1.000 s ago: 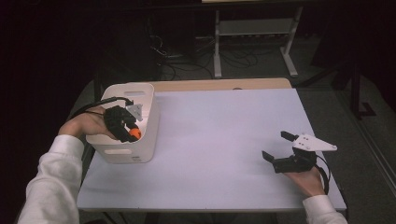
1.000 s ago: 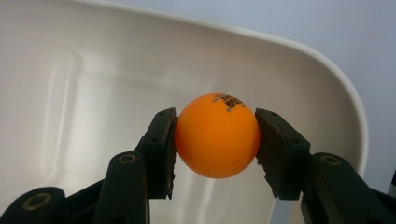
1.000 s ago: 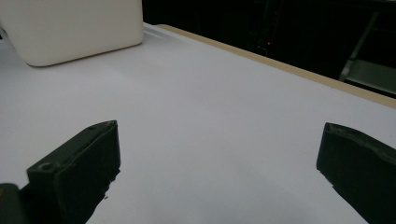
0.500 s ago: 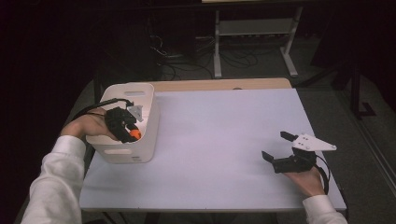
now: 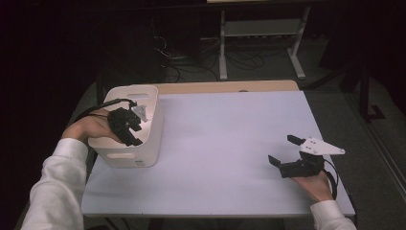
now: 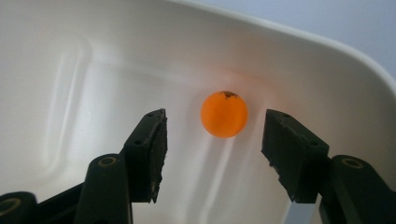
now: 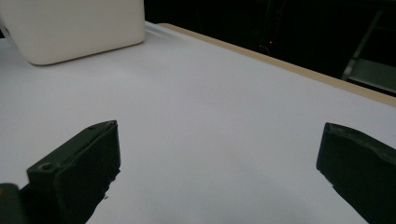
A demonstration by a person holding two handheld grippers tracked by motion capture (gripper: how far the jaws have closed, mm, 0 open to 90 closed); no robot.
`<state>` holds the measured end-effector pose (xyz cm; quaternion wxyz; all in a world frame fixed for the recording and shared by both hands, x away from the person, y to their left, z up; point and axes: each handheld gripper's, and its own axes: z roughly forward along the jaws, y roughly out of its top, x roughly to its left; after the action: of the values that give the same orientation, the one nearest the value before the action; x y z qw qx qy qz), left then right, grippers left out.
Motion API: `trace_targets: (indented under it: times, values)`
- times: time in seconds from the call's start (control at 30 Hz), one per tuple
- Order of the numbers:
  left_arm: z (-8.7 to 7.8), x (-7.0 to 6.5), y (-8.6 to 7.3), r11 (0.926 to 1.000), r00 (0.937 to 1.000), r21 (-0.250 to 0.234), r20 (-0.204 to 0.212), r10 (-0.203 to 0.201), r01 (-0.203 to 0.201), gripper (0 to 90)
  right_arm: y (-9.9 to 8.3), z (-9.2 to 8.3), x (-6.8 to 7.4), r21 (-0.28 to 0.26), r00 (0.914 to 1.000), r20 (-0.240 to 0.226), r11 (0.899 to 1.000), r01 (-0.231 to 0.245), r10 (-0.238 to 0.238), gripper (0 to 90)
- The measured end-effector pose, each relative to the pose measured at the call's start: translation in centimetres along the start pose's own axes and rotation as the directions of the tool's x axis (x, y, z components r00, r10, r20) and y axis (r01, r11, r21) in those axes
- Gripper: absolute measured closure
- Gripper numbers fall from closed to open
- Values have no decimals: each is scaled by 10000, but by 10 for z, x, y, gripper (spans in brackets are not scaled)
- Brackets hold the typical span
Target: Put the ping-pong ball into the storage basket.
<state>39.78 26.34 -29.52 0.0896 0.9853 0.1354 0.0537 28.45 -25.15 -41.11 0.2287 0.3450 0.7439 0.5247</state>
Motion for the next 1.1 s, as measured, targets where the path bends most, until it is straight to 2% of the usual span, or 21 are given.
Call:
trace_targets:
  times: [0.2, 0.37, 0.63, 0.77, 1.0, 1.1]
  values:
    - [-6, 2, 0, 9992, 9994, -218, 96, -326, 329, 334, 0, 0, 0, -18, 10000, -11, 10000, 9, -9, 0]
    - [-11, 4, 1, 9978, 9982, -323, -84, -588, 585, 295, 0, 1, 0, 7, 10000, -76, 10000, -11, 11, 0]
    - [-18, 7, 0, 9933, 9941, -412, -90, -1080, 1076, 212, 0, 2, 1, 80, 9999, -143, 9999, -77, 78, 0]
    - [-22, 6, 1, 9942, 9946, -405, -272, -1004, 993, 161, 0, 2, 1, 95, 9999, -162, 10000, -5, 6, 0]
    - [-29, 7, 1, 9906, 9907, -569, -469, -1274, 1247, 132, -1, 1, 1, 162, 9997, -214, 9998, -69, 72, 0]
    - [-32, 8, 1, 9866, 9882, -801, -457, -1459, 1419, 109, -1, 0, 1, 166, 9998, -180, 9998, -73, 76, 0]
